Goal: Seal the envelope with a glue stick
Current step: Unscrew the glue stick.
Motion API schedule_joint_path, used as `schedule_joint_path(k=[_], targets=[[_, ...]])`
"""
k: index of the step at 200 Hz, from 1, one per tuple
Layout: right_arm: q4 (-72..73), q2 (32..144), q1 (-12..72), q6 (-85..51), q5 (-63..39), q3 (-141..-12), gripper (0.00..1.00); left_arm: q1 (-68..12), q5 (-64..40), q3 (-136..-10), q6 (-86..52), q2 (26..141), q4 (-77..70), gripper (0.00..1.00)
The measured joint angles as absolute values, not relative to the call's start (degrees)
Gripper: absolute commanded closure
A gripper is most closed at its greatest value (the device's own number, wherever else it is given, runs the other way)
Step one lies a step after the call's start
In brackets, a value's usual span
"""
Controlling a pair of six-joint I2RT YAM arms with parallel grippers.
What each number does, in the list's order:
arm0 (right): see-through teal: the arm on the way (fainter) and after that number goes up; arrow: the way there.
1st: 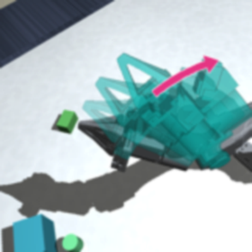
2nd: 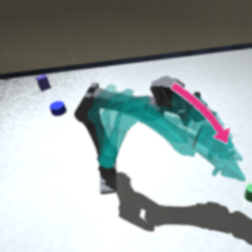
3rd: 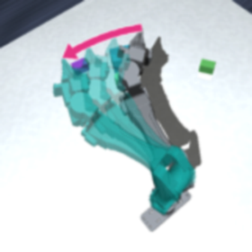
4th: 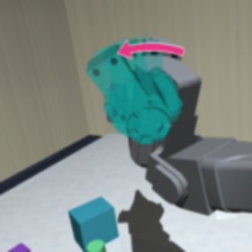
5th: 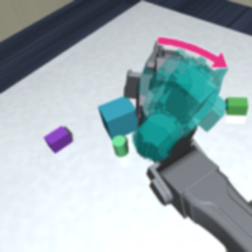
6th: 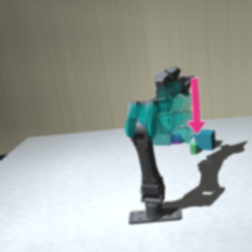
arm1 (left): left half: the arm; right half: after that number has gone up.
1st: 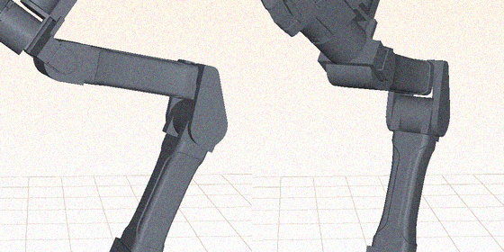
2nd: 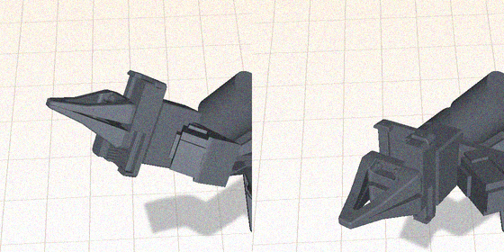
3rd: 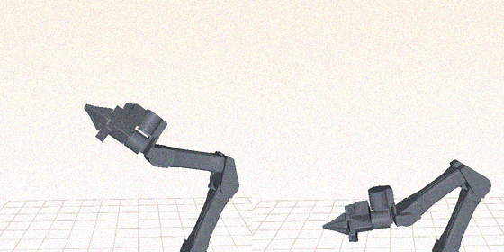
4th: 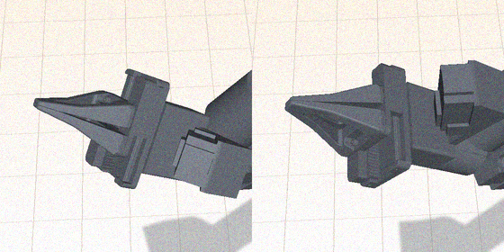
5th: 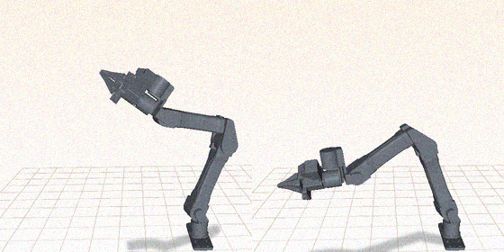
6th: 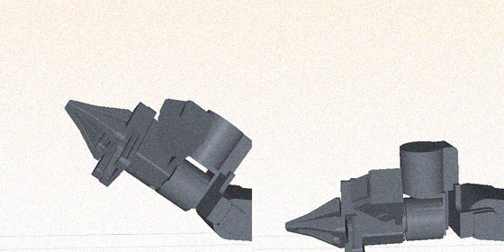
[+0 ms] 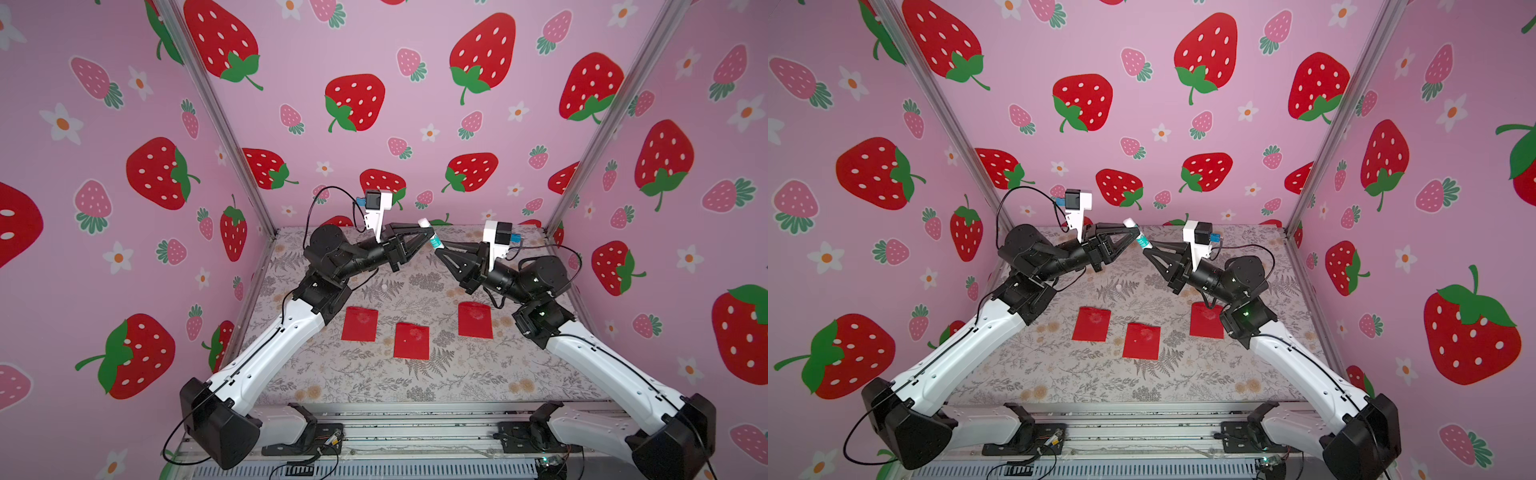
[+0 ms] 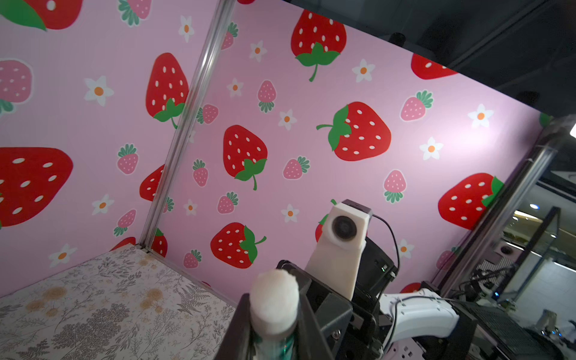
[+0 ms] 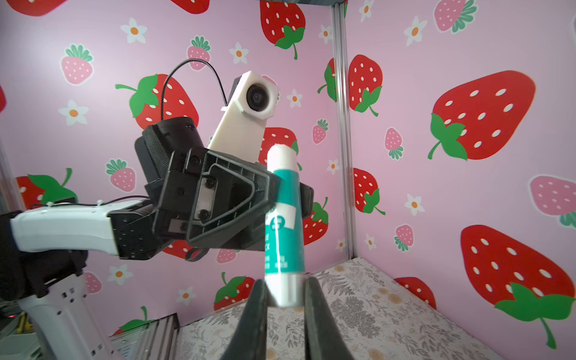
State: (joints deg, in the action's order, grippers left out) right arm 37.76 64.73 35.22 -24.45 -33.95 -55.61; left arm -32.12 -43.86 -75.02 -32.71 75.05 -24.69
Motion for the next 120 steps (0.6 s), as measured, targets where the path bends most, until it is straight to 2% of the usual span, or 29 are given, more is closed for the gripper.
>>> schedule_joint_path(k=[31, 70, 113, 120], targets=[[41.0, 61.9, 35.2, -33.6, -43.0, -54.3, 1.00, -33.6, -56.5, -81.0, -23.0, 75.5, -19.0, 1.00], [42.6, 60.7, 35.2, -38.4, -56.9, -55.0, 1.00, -38.0, -74.1, -90.2, -11.4, 77.6, -7.1, 1.00], [36.3, 59.3, 35.4, -36.8, -65.5, -55.5, 1.00, -39.5, -82.5, -92.4, -4.7, 80.0, 1.3, 1.00], [34.8, 59.0, 35.4, -36.0, -65.6, -55.5, 0.89, -39.5, -82.6, -92.4, -4.1, 80.0, 2.0, 1.00]])
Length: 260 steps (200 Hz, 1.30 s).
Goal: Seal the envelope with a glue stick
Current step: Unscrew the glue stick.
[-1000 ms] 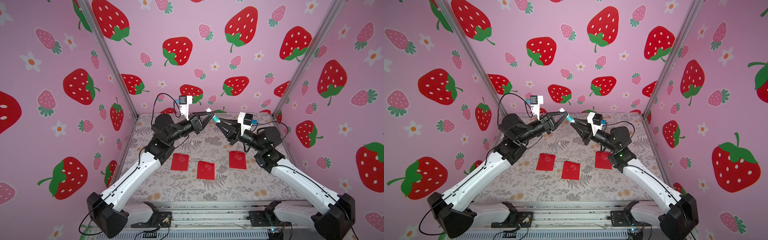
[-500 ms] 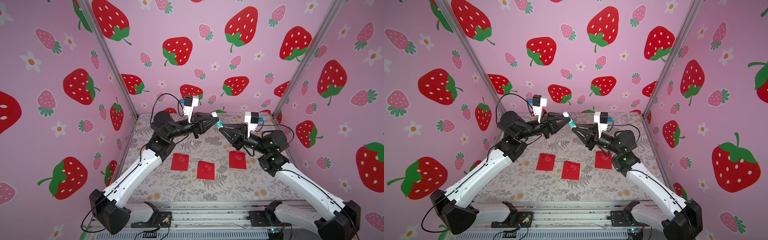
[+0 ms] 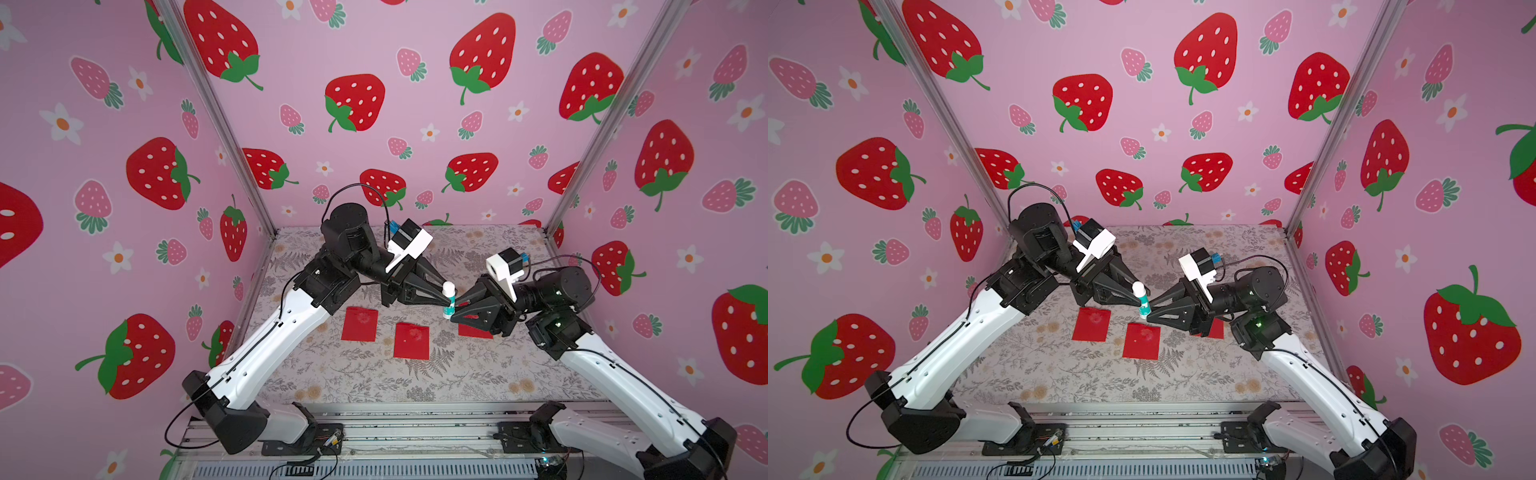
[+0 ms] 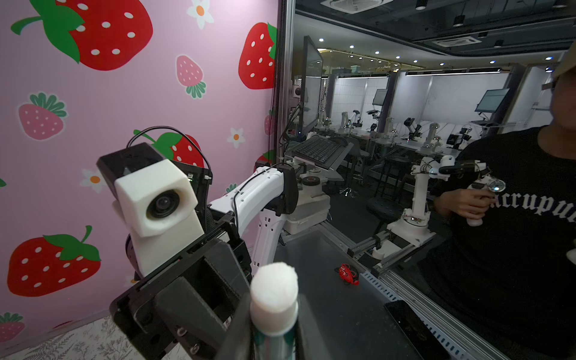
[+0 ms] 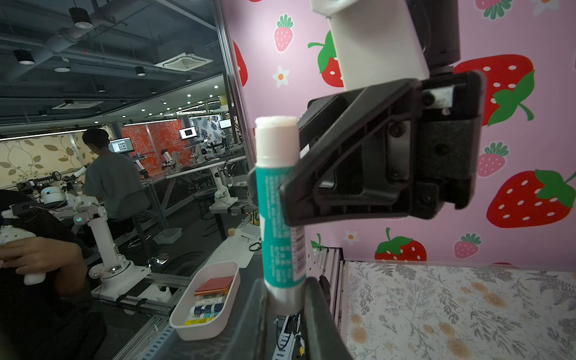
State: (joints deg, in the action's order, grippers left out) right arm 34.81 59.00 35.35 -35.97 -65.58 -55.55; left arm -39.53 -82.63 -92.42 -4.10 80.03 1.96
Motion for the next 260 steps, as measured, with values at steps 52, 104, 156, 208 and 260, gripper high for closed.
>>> schedule_joint_path(k=[52, 104, 156, 208, 260], targets=[[26.5, 55.3, 35.4, -27.4, -56.0, -55.5, 0.49, -39.4, -74.4, -91.6, -2.7, 78.9, 4.5, 1.00], [26.9, 50.0, 35.4, -15.7, -36.0, -51.9, 0.45, -39.4, -54.8, -85.8, -9.8, 73.5, 0.1, 1.00], [34.6, 55.2, 35.4, -8.0, -24.7, -51.4, 0.47, -39.6, -39.5, -80.7, -21.5, 70.9, -7.7, 1.00], [41.0, 62.0, 35.4, -4.2, -23.8, -51.4, 0.51, -39.6, -31.6, -78.5, -27.4, 70.9, -11.0, 1.00], [42.7, 63.3, 35.4, -2.7, -26.0, -52.4, 0.53, -39.6, -27.4, -77.8, -29.0, 70.6, -13.3, 1.00]])
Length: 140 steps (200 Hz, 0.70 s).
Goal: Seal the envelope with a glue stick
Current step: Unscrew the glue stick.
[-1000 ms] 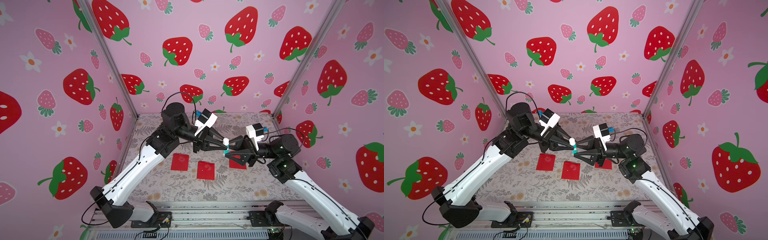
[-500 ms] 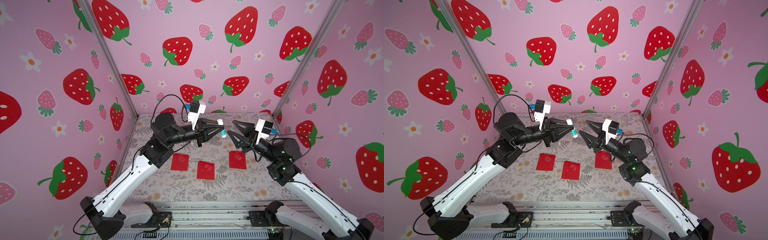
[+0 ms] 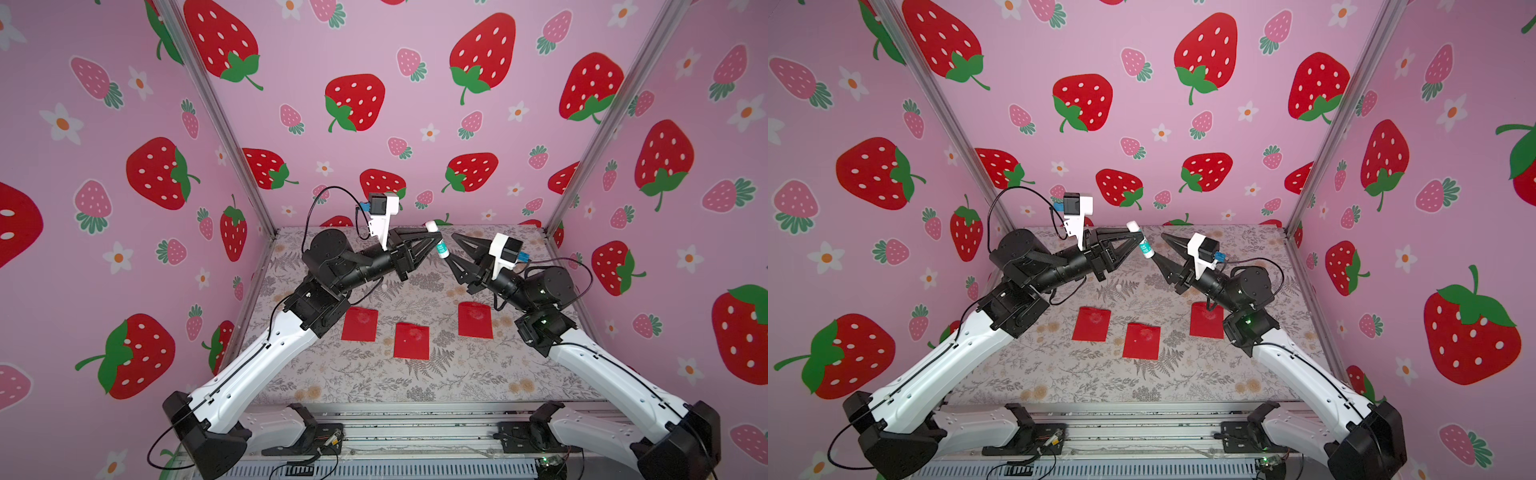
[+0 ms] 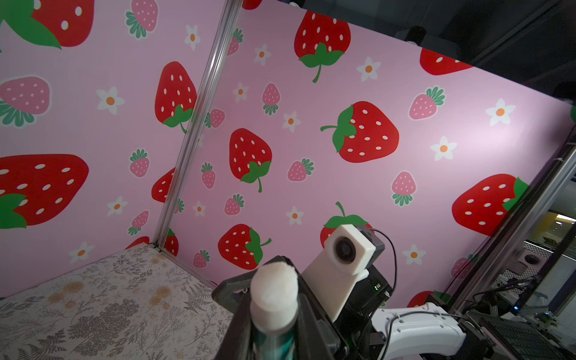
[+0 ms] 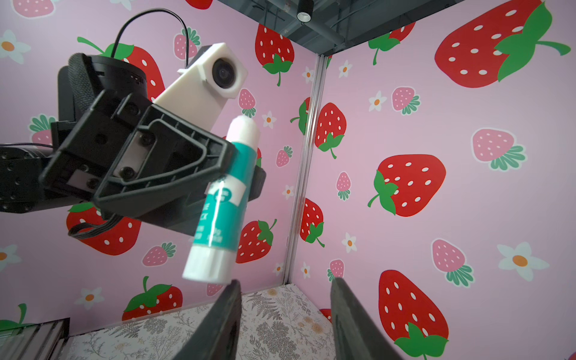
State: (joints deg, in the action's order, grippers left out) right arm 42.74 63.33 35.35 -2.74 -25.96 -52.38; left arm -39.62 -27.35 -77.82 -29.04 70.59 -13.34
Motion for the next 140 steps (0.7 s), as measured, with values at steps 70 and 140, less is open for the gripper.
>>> schedule_joint_path(k=[70, 140], targets=[[42.7, 64.4, 35.7, -2.6, -29.2, -54.2, 0.55, -39.6, -23.3, -76.5, -29.3, 69.7, -14.4, 1.00], [44.4, 67.1, 38.0, -4.8, -28.5, -56.3, 0.62, -39.6, -22.4, -74.6, -29.4, 69.6, -16.5, 1.00]])
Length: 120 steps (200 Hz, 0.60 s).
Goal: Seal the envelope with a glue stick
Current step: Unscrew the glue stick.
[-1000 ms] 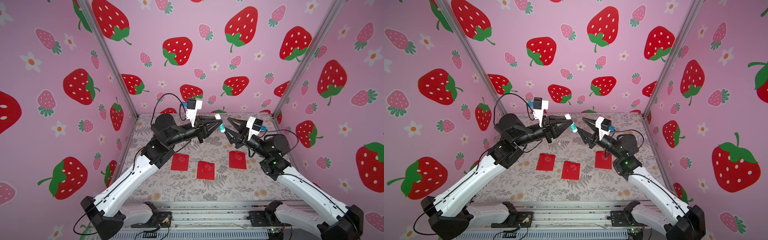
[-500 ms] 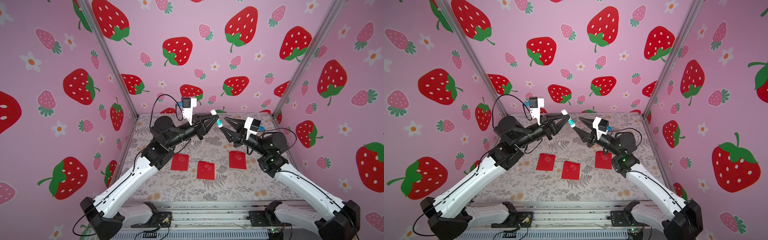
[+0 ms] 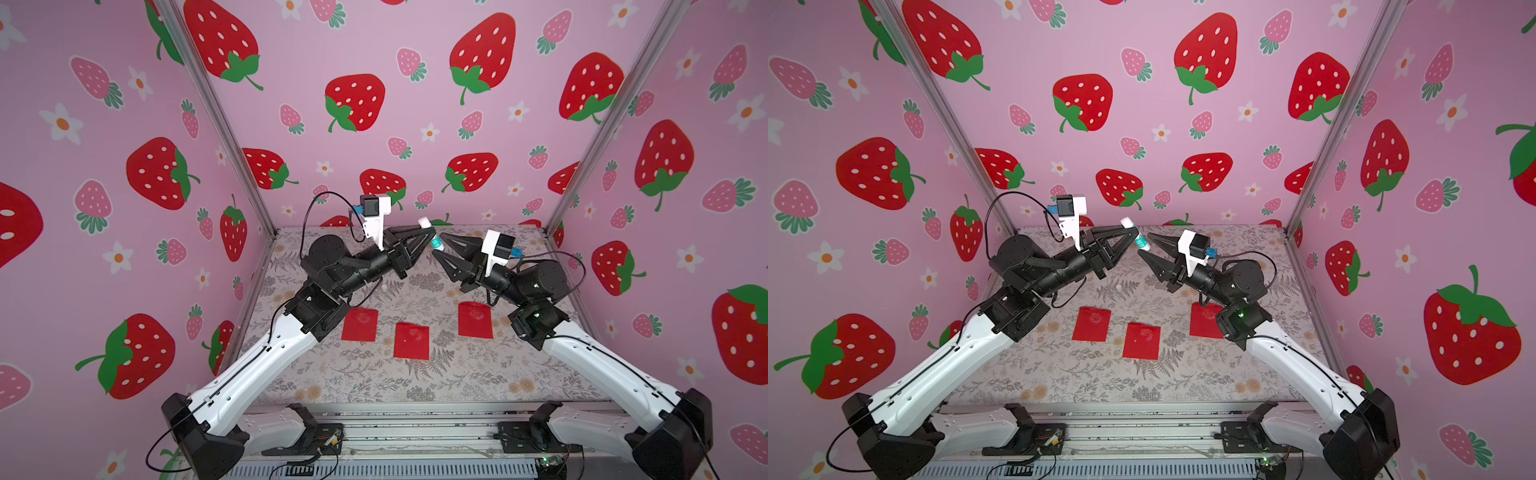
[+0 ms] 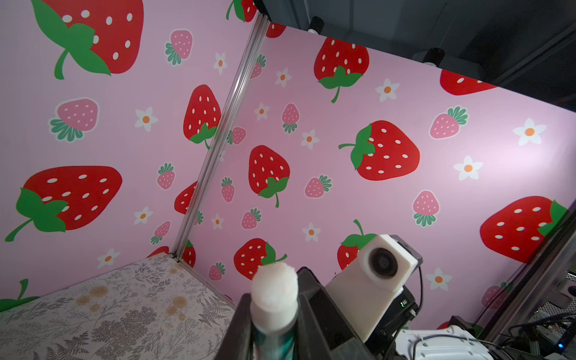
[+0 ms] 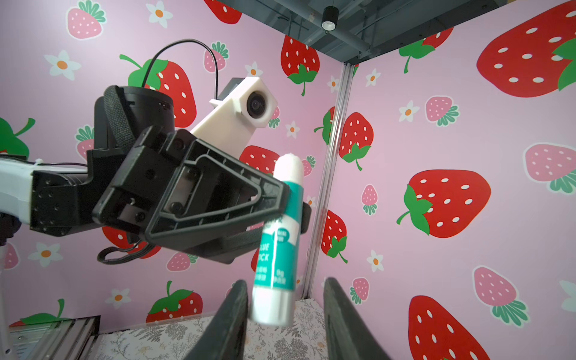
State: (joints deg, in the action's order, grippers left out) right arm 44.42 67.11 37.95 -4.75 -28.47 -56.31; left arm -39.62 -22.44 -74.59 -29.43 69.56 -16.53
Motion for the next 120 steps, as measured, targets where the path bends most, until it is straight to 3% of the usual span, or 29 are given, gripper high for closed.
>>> schedule_joint_path(k=[120], targets=[[44.3, 67.4, 38.7, -5.2, -26.7, -56.5, 0.72, -39.6, -20.6, -74.0, -29.1, 68.7, -17.0, 1.00]])
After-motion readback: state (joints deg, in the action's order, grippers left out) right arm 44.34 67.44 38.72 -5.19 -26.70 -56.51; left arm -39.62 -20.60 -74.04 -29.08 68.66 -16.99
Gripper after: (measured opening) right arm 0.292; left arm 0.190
